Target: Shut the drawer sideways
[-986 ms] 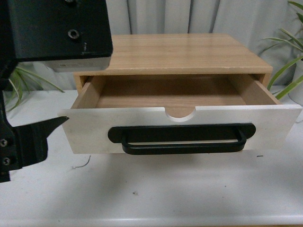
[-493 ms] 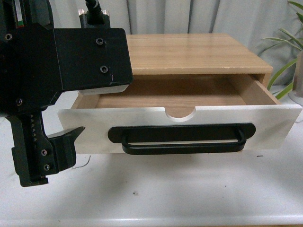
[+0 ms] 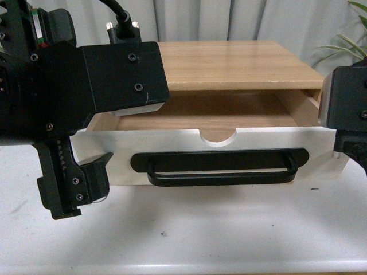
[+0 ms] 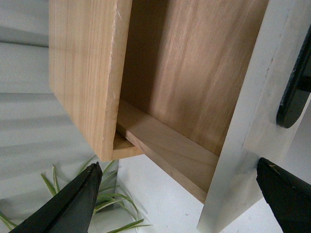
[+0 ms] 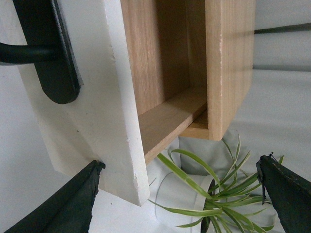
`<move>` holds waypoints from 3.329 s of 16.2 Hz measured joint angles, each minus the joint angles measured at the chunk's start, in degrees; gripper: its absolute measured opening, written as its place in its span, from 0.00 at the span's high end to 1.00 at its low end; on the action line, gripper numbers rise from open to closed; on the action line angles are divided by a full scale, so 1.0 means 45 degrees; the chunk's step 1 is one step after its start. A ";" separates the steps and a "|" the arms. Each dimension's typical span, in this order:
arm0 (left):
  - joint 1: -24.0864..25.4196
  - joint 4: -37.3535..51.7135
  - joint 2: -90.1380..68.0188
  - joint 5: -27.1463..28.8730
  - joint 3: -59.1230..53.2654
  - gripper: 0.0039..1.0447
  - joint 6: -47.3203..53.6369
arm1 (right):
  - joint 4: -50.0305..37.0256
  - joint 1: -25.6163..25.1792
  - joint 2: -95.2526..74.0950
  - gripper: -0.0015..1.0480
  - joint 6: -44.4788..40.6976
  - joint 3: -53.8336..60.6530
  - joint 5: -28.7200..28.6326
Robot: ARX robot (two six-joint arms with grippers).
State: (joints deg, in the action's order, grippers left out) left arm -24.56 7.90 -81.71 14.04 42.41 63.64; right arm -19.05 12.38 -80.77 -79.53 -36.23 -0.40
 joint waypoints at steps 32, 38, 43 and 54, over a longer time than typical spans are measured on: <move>0.0330 0.4163 -0.4658 0.1457 0.2681 0.06 -0.0865 | -0.1132 -0.0597 -0.4274 0.06 0.0573 -0.4129 -0.0491; 0.0418 0.3594 -0.0325 0.0855 0.0520 0.06 -0.4240 | -0.2341 -0.0685 -0.0092 0.06 0.5843 -0.1044 -0.2249; 0.2074 0.1389 0.5532 0.1588 -0.2749 0.06 -1.0948 | -0.0874 -0.2064 0.6518 0.06 1.7500 0.3128 -0.4065; 0.5377 0.2200 1.1808 -0.3162 -0.7057 0.54 -1.4047 | 0.2589 -0.2730 1.3984 0.43 1.8073 0.5979 0.0073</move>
State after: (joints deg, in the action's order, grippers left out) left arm -0.36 17.80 -28.58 -0.19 10.66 0.43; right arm -7.40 0.10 -17.85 1.80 -9.32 -0.08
